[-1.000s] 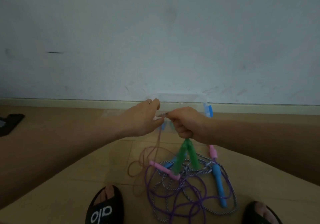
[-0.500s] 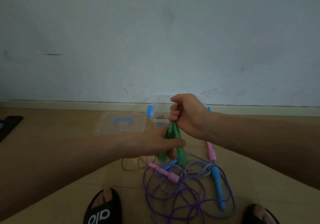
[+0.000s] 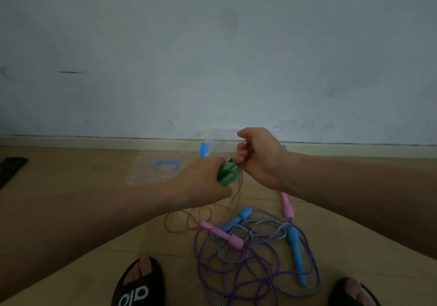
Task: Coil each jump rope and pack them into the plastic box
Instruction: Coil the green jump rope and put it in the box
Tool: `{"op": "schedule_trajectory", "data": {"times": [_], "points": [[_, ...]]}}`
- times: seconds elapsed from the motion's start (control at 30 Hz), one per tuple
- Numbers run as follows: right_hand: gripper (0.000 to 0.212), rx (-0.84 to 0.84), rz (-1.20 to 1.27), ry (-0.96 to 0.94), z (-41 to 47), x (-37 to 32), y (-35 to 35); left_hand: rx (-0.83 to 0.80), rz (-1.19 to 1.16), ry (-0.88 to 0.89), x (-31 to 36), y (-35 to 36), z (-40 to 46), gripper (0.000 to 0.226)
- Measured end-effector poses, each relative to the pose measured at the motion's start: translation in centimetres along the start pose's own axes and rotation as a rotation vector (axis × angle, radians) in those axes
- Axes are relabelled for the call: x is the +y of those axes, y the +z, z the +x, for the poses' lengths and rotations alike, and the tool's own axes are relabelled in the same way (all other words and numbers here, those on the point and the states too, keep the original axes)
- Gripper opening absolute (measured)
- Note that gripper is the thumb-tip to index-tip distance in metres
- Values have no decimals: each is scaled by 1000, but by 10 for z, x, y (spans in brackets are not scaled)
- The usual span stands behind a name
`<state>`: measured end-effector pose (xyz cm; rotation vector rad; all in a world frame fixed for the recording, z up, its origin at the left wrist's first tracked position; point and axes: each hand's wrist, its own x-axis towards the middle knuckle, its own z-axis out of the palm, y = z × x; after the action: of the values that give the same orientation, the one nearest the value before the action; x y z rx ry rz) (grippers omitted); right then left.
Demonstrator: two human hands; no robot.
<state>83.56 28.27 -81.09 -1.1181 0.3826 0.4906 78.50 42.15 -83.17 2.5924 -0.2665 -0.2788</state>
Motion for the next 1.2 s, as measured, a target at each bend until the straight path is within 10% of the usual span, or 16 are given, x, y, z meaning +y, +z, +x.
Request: {"op": "schedule_trajectory", "data": {"times": [0.17, 0.3, 0.47, 1.2], "points": [[13, 94, -700, 52, -1, 8, -19, -125, 216, 25, -9, -10, -2, 16], [30, 72, -1242, -480, -3, 2, -19, -161, 315, 96, -9, -16, -4, 23], [36, -318, -1117, -396, -22, 15, -12, -104, 177, 104, -2, -30, -5, 11], [37, -217, -753, -265, -7, 6, -14, 154, 438, 185, -23, -38, 2, 24]]}}
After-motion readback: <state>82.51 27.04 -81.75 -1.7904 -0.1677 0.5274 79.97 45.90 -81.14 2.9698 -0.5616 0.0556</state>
